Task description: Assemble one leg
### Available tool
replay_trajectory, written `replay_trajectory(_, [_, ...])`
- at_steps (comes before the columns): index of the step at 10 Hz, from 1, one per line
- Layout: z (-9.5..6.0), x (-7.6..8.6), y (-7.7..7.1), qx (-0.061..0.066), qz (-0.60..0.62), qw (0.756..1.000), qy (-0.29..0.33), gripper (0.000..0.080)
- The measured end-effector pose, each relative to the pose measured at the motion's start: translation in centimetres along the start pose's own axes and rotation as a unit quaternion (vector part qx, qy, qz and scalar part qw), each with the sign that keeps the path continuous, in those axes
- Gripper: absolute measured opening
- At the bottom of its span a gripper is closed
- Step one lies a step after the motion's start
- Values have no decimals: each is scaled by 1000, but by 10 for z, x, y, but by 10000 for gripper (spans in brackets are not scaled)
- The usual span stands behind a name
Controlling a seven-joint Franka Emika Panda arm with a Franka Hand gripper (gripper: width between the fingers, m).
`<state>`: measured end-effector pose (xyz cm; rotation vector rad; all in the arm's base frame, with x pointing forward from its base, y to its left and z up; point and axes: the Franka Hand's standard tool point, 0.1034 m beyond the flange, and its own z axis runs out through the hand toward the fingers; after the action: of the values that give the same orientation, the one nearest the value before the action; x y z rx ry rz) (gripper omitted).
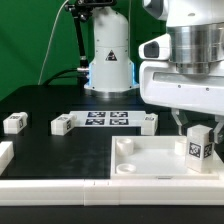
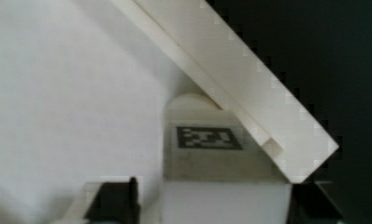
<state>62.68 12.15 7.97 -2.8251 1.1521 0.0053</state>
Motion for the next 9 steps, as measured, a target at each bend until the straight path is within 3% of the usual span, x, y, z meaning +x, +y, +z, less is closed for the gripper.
replay_trajectory(1, [0, 0, 0, 0, 0, 1000, 0, 545])
replay_trajectory(2, [0, -1, 0, -3, -61, 998, 2, 545])
replay_trajectory(3, [0, -3, -2, -6, -131, 991, 4, 628])
replay_trajectory(6, [-1, -5, -5, -6, -282, 959, 3, 648])
replay_trajectory(9, [-2, -5, -7, -9, -434, 901, 1, 649])
